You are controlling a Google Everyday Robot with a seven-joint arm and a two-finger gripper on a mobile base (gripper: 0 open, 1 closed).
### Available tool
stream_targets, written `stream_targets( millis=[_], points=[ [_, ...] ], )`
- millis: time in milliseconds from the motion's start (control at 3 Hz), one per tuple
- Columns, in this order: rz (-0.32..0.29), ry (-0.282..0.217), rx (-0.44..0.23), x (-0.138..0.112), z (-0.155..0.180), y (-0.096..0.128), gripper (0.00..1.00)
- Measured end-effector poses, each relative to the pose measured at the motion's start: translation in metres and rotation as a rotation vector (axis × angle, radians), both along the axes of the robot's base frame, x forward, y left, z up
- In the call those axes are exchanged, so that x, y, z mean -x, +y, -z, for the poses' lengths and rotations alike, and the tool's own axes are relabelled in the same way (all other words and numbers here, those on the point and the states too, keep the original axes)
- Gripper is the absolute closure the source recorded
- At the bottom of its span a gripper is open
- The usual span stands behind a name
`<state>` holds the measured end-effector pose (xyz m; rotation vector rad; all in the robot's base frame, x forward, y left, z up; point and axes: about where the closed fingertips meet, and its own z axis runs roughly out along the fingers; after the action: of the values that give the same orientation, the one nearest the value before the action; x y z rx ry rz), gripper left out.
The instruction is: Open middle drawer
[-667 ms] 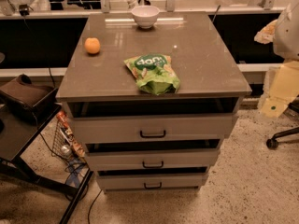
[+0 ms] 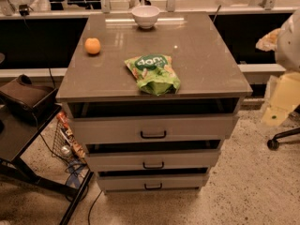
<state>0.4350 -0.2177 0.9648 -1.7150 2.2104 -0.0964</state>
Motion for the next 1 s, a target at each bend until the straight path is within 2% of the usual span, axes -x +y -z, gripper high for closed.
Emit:
stream_targets(
  millis=[667,1000],
  points=[
    [-0.025,-0.091,-0.046,0.028,0.066,-0.004,0.00],
    [-0.019,-0.108,-0.008,0.044,0.103,0.005,0.00]
  ],
)
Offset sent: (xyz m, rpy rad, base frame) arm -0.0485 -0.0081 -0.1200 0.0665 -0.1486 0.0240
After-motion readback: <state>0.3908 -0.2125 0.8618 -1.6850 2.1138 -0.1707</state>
